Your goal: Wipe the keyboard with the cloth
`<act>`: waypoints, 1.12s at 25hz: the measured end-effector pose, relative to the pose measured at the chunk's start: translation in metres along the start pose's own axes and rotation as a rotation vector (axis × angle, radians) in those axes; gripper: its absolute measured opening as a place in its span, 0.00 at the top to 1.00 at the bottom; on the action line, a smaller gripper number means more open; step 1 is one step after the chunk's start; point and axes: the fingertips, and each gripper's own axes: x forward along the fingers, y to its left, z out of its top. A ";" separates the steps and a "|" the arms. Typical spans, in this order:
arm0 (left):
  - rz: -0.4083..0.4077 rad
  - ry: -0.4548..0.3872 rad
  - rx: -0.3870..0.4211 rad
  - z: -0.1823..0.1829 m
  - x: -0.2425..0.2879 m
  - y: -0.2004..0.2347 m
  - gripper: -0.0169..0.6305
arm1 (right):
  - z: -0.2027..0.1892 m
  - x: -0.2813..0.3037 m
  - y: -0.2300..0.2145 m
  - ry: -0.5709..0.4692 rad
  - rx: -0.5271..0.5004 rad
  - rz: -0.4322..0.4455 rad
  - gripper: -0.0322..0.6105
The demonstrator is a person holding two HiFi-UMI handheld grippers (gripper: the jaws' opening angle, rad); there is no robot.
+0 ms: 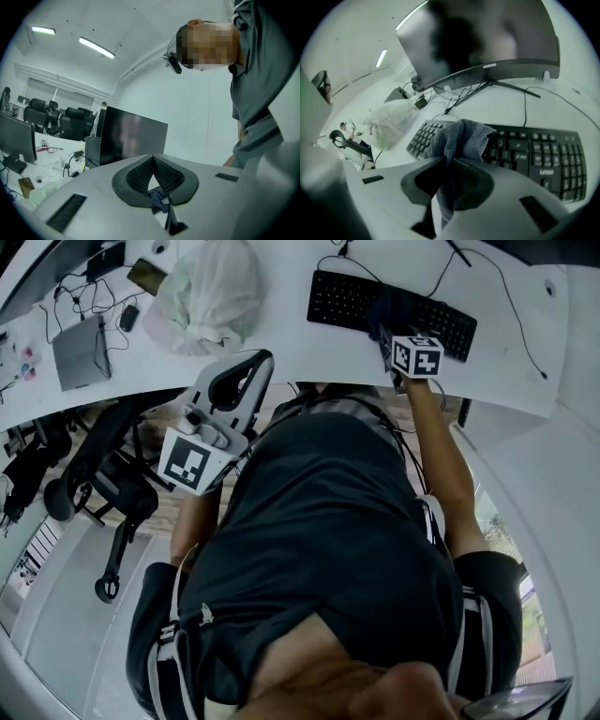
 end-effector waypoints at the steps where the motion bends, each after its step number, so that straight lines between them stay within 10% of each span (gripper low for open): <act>1: 0.002 0.001 -0.005 -0.001 0.000 0.002 0.97 | -0.013 0.000 0.010 0.016 -0.010 0.026 0.87; 9: -0.026 0.004 0.009 -0.001 0.009 0.000 0.97 | 0.066 -0.009 -0.083 -0.087 0.065 -0.139 0.87; 16: -0.017 0.001 -0.018 -0.001 0.006 0.008 0.97 | -0.025 -0.013 -0.011 0.030 0.044 -0.005 0.87; 23: -0.041 -0.004 -0.004 -0.001 0.011 0.009 0.97 | 0.070 -0.013 -0.078 -0.056 0.039 -0.132 0.87; 28: -0.030 -0.007 -0.017 0.003 0.008 0.014 0.97 | 0.020 -0.012 -0.047 -0.035 0.098 -0.098 0.87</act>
